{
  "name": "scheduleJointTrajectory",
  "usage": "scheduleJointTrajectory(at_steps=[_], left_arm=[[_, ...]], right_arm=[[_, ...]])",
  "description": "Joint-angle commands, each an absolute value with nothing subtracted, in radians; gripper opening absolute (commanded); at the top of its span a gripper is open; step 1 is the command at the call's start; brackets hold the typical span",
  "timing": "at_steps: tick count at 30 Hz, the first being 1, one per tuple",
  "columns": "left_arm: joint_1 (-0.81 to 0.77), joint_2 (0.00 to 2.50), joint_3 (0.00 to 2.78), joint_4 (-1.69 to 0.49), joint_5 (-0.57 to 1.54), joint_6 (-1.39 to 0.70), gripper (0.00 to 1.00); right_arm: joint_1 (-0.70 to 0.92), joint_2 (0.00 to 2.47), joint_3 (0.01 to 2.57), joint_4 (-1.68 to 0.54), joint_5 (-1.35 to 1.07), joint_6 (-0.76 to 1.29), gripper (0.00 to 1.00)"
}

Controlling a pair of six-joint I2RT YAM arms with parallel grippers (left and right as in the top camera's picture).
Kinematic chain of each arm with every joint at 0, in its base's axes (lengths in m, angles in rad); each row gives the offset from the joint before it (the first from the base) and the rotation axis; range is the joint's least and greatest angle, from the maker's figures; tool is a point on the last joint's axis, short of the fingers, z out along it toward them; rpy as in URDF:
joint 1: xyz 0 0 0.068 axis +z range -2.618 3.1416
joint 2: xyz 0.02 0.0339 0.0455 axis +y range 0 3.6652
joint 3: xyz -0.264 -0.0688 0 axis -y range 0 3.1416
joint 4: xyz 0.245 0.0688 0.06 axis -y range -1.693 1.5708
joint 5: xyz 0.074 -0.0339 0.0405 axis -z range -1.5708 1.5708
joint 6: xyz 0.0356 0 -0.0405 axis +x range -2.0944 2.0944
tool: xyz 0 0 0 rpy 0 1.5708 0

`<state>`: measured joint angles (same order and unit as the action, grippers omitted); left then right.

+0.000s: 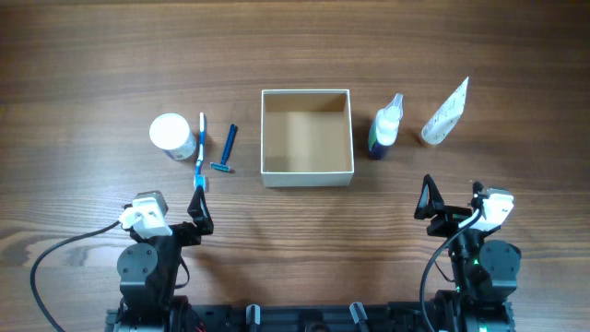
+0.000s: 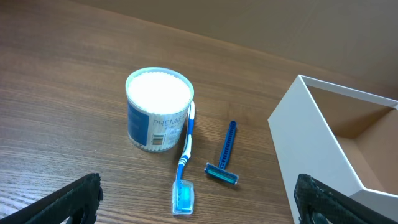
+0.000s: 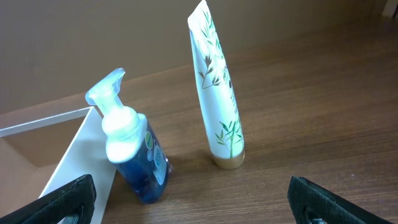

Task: Pack container
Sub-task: 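Reach the right gripper to the blue soap pump bottle and grasp it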

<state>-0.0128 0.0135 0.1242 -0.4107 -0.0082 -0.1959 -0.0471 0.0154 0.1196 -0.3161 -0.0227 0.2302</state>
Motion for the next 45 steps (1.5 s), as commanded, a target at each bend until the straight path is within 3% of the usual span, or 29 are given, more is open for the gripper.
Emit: scheduleJointTrajectory(at_steps=[1,25,32,37,45], left_arm=[[-0.007,0.067,0.121,-0.407,0.0,-0.187,1.0],[-0.007,0.067,0.121,-0.407,0.0,-0.187,1.0],[-0.007,0.067,0.121,-0.407,0.0,-0.187,1.0],[-0.007,0.067,0.121,-0.408,0.0,-0.187,1.0],[-0.007,0.067,0.121,-0.408,0.0,-0.187,1.0]], right_arm=[[-0.05,0.007,0.115,-0.312,-0.035,0.239,1.0],[-0.05,0.007,0.115,-0.311,-0.036,0.239,1.0],[-0.05,0.007,0.116,-0.276,-0.065,0.567,1.0],[-0.05,0.01,0.192,-0.2,-0.25,0.411,1.0],[-0.05,0.336,0.727,-0.465,-0.2,0.181,1.0]])
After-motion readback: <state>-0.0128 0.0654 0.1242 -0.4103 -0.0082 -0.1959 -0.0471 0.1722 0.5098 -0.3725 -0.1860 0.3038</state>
